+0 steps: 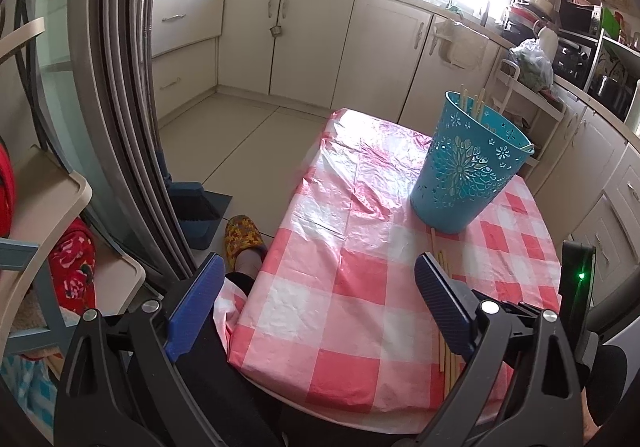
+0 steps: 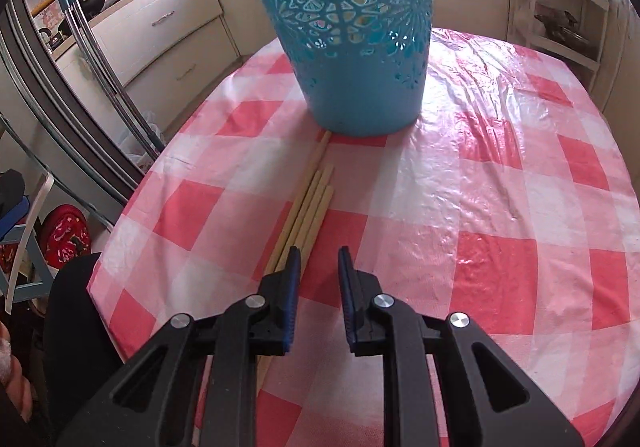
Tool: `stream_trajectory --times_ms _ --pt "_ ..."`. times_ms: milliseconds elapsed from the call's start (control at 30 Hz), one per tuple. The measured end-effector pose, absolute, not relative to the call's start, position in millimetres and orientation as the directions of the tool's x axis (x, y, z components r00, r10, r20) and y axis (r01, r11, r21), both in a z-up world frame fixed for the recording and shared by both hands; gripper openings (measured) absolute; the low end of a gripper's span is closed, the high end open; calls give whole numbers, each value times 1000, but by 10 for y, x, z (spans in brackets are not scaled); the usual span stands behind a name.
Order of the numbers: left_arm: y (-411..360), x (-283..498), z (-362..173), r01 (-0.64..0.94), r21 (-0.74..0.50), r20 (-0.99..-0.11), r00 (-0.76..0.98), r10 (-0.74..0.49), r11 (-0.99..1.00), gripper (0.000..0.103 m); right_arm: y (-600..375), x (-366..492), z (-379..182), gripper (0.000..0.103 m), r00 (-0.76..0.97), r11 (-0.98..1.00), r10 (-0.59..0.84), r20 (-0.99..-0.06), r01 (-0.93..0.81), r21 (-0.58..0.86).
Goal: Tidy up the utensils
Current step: 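Drop the chopstick into the basket by opening the right tool, then grasp a loose chopstick with the left tool while the right tool grips another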
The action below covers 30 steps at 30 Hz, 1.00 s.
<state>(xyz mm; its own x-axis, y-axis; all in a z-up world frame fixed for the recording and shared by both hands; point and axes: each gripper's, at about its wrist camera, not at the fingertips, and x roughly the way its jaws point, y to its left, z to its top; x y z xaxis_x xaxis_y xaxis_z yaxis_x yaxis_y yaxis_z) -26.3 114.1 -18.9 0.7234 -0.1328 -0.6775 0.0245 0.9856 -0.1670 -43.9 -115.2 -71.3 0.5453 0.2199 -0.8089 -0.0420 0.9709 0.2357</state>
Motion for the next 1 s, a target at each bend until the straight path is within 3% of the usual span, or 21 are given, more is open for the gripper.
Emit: stream_trajectory --times_ms 233,533,833,1000 --pt "1040 -243 -242 44 -152 -690 711 -138 987 92 -1055 -405 -723 20 555 981 192 -809 -75 182" --pt "642 -73 -414 162 -74 -739 654 -163 984 92 -1205 -398 -758 10 553 990 114 -825 -128 51" --pt "-115 561 -910 272 -2 -823 546 -156 962 91 -1682 -483 -766 8 574 986 158 -803 -52 157" --pt "-311 724 -1133 293 64 -856 508 -98 954 84 -1751 -502 -757 8 583 979 188 -791 -50 196"
